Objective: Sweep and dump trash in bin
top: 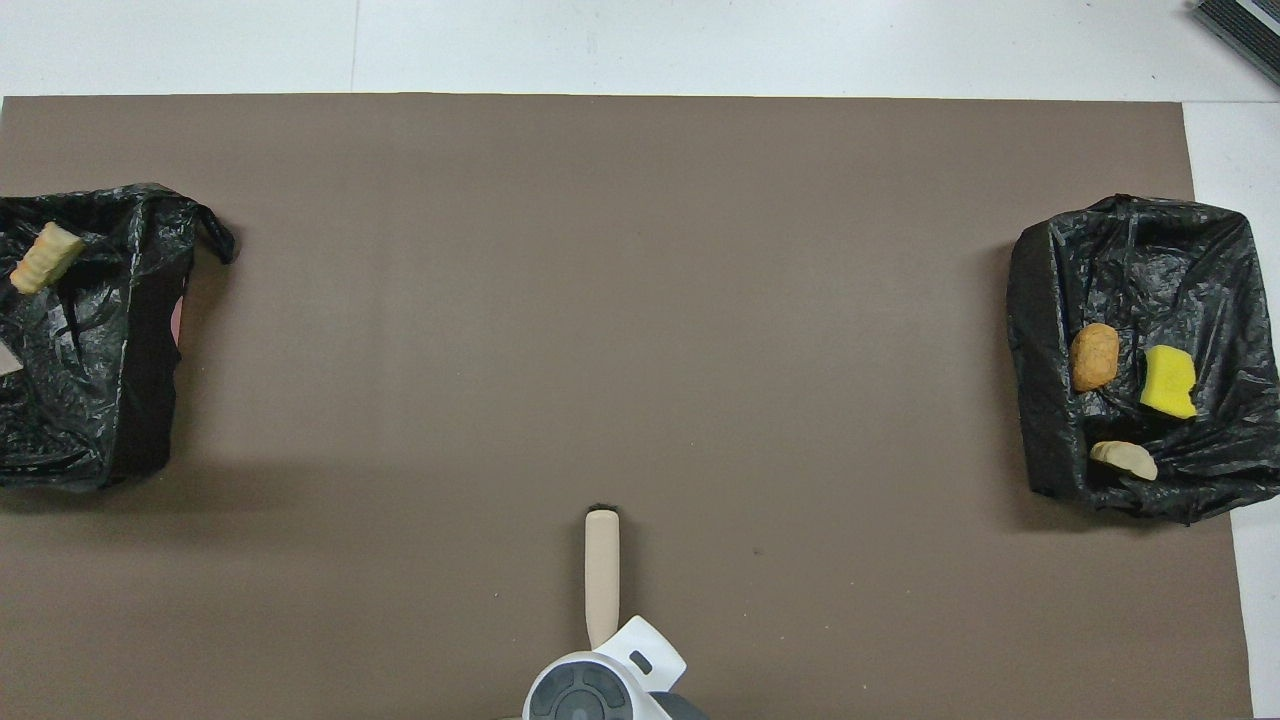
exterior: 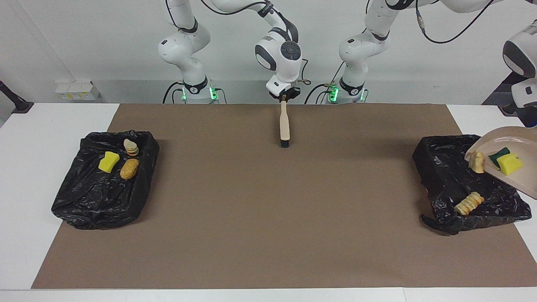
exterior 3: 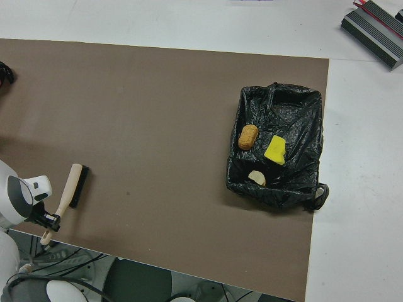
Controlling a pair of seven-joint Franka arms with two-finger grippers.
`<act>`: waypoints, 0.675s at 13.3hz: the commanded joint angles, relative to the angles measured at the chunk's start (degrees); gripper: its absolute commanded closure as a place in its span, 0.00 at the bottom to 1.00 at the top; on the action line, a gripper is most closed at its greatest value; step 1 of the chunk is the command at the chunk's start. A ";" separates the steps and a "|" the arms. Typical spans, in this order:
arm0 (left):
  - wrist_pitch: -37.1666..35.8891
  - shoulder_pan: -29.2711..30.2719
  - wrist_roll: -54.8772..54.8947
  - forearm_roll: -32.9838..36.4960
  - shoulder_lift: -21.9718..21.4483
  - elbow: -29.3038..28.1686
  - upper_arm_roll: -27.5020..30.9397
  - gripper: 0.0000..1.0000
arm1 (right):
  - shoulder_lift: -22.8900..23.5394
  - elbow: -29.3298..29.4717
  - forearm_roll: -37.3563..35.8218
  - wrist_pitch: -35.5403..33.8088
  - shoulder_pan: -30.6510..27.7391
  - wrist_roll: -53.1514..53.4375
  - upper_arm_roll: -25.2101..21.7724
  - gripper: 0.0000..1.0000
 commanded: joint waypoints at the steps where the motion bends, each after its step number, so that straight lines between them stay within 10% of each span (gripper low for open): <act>1: 1.38 -1.55 3.35 3.91 0.47 0.03 0.73 1.00 | 0.83 1.05 -1.12 -1.12 -1.13 -1.69 0.29 0.61; 9: -5.19 -7.97 6.45 12.35 0.64 -1.02 0.73 1.00 | -3.46 3.07 -1.11 -2.08 -7.97 -1.51 -0.23 0.28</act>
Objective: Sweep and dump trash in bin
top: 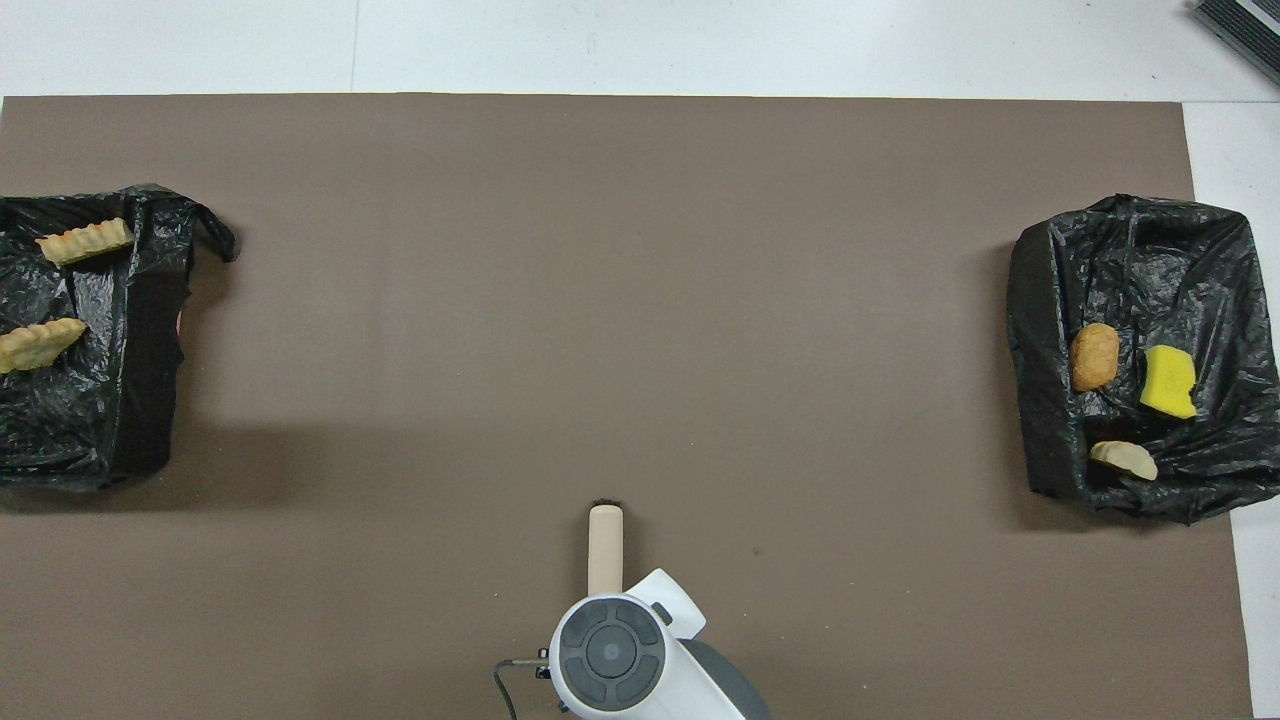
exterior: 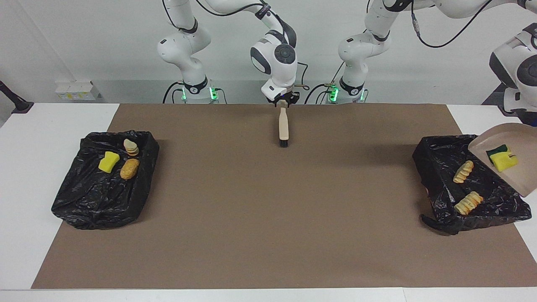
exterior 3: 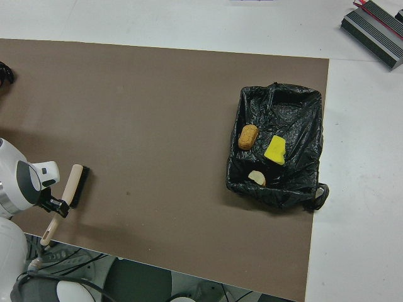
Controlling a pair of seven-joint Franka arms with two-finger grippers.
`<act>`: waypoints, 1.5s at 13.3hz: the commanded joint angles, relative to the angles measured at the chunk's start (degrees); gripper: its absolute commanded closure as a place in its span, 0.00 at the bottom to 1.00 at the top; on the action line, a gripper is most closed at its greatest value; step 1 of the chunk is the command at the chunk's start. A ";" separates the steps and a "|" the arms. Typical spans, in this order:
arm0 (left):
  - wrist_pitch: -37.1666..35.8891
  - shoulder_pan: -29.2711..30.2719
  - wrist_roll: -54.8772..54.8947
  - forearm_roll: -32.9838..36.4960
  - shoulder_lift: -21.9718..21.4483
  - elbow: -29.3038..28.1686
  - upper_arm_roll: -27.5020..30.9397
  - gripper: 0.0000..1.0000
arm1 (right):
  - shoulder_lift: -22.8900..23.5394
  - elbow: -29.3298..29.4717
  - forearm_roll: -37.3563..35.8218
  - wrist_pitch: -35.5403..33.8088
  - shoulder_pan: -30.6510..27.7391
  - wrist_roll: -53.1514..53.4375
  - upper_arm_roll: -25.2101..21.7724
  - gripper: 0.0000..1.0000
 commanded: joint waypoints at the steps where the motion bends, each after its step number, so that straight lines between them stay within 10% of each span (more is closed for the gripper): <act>1: -2.54 -2.21 0.27 1.94 -0.80 -1.41 0.77 1.00 | -4.51 0.59 -0.78 -1.77 -4.05 -1.48 0.06 0.28; 8: -4.29 -2.64 1.75 6.85 -0.36 0.59 0.86 1.00 | -8.66 9.09 -10.09 -5.70 -24.51 -2.96 0.06 0.00; 12: -4.03 -2.91 3.87 5.99 -0.62 4.10 0.68 1.00 | -8.14 20.25 -10.72 -16.76 -36.47 -18.14 -0.03 0.00; 20: -6.48 -3.00 6.96 -25.44 -2.38 10.01 0.77 1.00 | -1.98 43.38 -18.19 -36.83 -44.14 -32.42 -0.38 0.00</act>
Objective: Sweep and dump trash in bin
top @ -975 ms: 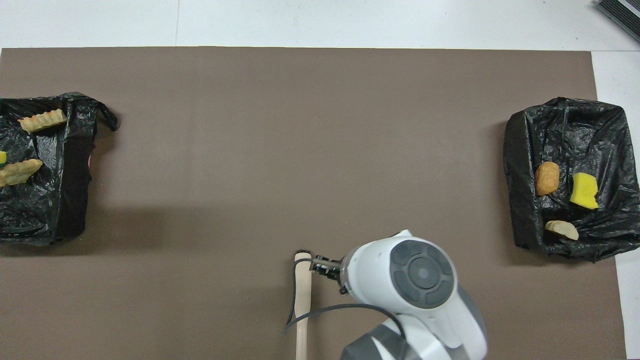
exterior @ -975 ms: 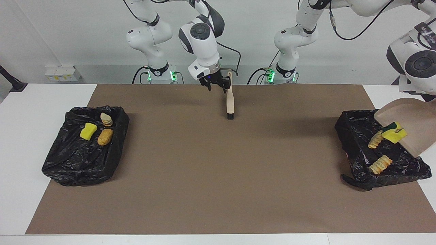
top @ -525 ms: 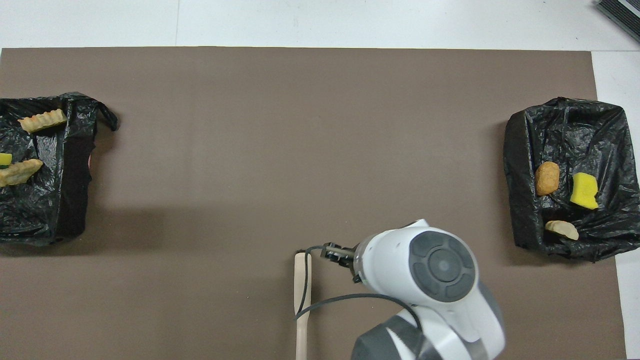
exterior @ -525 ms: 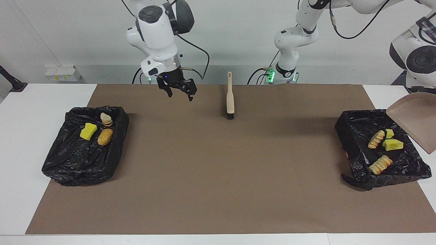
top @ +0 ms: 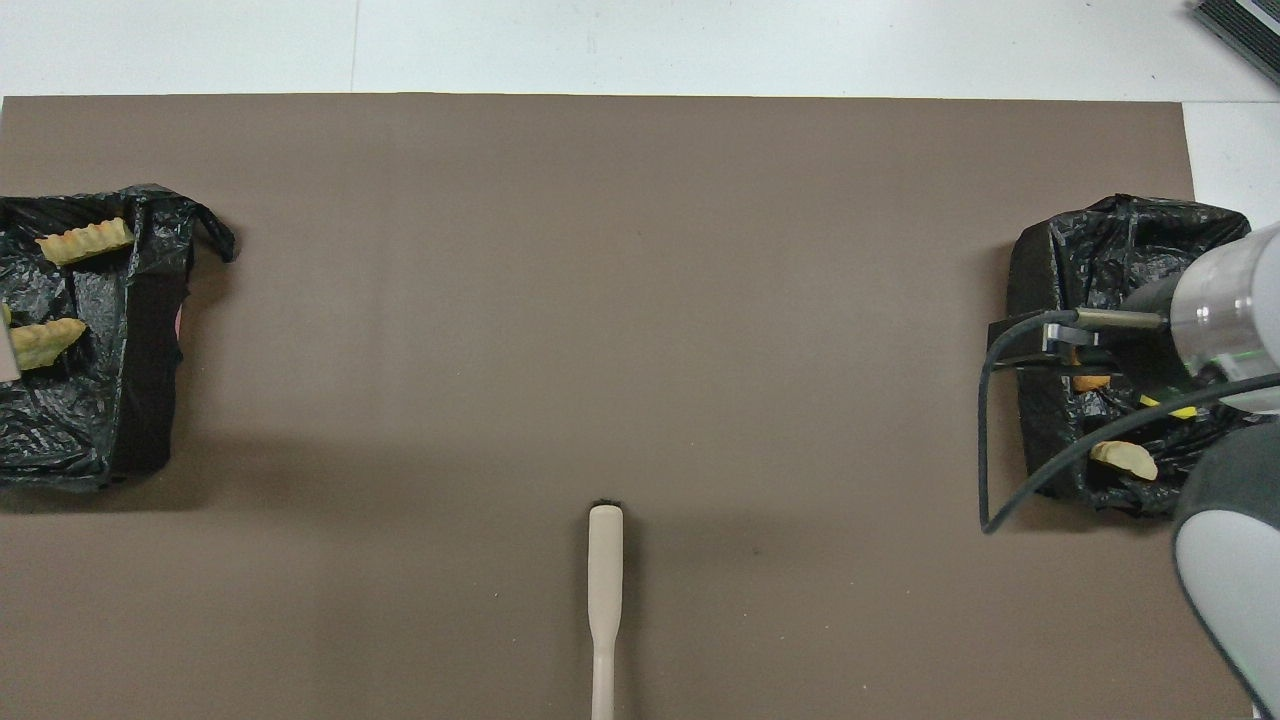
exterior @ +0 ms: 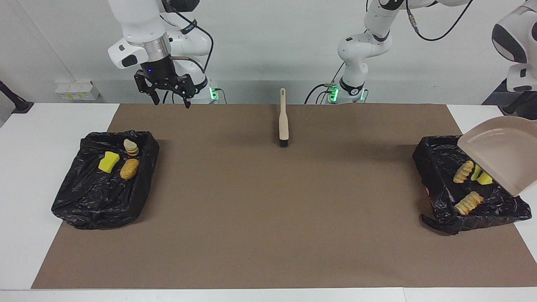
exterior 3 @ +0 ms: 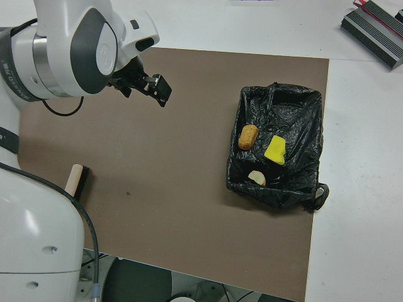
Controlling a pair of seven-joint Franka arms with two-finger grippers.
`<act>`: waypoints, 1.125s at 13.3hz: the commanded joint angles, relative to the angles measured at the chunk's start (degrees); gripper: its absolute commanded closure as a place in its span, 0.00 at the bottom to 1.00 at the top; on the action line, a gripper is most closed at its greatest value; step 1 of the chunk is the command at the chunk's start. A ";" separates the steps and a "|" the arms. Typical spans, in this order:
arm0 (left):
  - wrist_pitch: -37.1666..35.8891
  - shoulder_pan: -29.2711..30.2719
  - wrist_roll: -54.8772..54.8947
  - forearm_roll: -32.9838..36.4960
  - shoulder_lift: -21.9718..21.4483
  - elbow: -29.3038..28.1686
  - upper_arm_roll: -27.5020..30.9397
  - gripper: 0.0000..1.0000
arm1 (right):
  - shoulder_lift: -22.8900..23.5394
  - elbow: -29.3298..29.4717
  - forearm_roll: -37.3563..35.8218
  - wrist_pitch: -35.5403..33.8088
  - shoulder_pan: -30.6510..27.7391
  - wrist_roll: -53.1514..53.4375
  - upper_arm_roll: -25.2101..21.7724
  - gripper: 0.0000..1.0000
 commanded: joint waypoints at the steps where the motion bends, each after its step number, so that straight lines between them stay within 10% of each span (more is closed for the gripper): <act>1: -2.85 -0.88 -3.52 -7.79 -0.94 0.79 0.43 1.00 | 3.03 6.49 -1.36 -4.07 -1.96 -1.60 0.43 0.00; 9: -3.64 -4.99 -36.65 -23.71 -7.70 -7.64 -0.54 1.00 | 2.25 7.90 -1.10 -6.19 -2.23 -3.26 -3.53 0.00; 15: -4.35 -20.18 -69.59 -27.50 -9.38 -13.62 -0.72 1.00 | 0.84 5.79 -0.39 -6.71 -2.49 -5.81 -3.71 0.00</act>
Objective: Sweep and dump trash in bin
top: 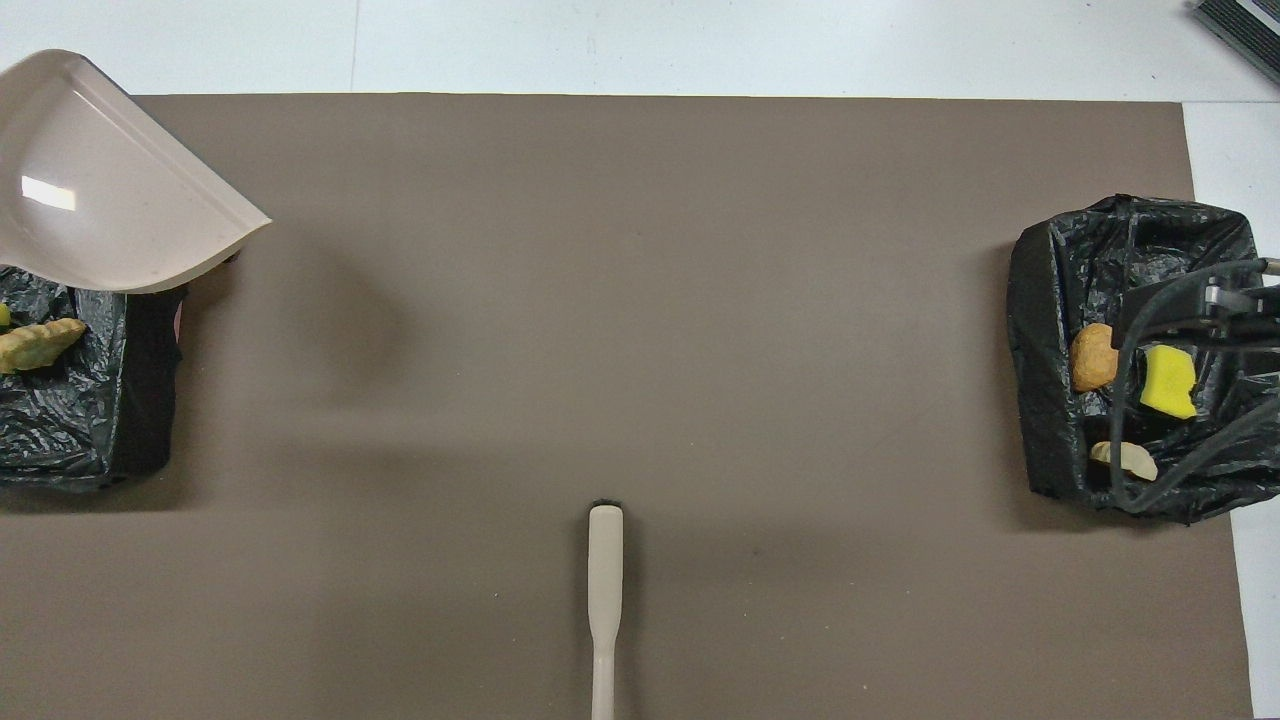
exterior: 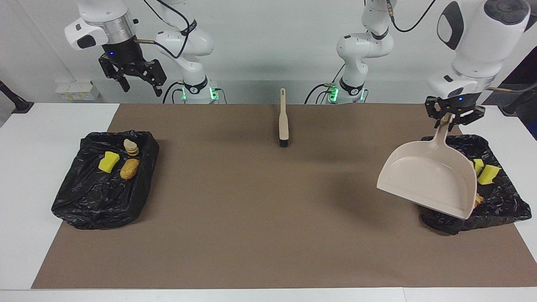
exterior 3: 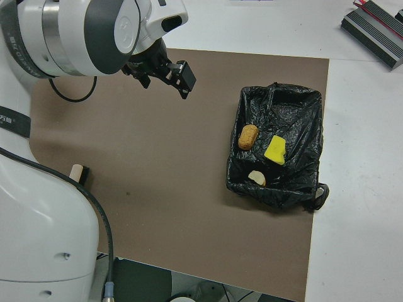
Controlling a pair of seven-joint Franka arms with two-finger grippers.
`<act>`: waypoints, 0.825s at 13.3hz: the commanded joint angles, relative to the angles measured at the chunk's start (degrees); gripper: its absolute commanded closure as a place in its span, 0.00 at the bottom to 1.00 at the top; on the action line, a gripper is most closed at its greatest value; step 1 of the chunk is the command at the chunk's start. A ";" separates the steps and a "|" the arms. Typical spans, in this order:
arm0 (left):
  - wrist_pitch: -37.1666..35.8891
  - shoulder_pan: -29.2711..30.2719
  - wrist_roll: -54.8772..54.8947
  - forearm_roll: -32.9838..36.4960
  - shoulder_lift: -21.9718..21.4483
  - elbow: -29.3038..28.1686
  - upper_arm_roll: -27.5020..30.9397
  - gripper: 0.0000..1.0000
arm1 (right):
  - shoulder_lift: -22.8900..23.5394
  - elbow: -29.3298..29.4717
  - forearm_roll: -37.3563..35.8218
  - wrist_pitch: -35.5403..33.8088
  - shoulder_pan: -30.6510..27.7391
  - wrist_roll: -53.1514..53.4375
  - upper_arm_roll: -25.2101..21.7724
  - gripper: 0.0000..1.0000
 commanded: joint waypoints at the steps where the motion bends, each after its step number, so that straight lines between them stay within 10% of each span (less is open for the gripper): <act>1: 0.77 -6.59 -13.16 -1.91 -1.97 -3.78 0.97 1.00 | -1.03 -0.80 0.48 -0.36 -0.84 -1.74 0.21 0.00; 11: 17.81 -28.56 -42.42 -11.84 11.37 -4.84 1.06 1.00 | 2.22 2.62 -4.44 -0.88 -0.32 -10.52 0.47 0.00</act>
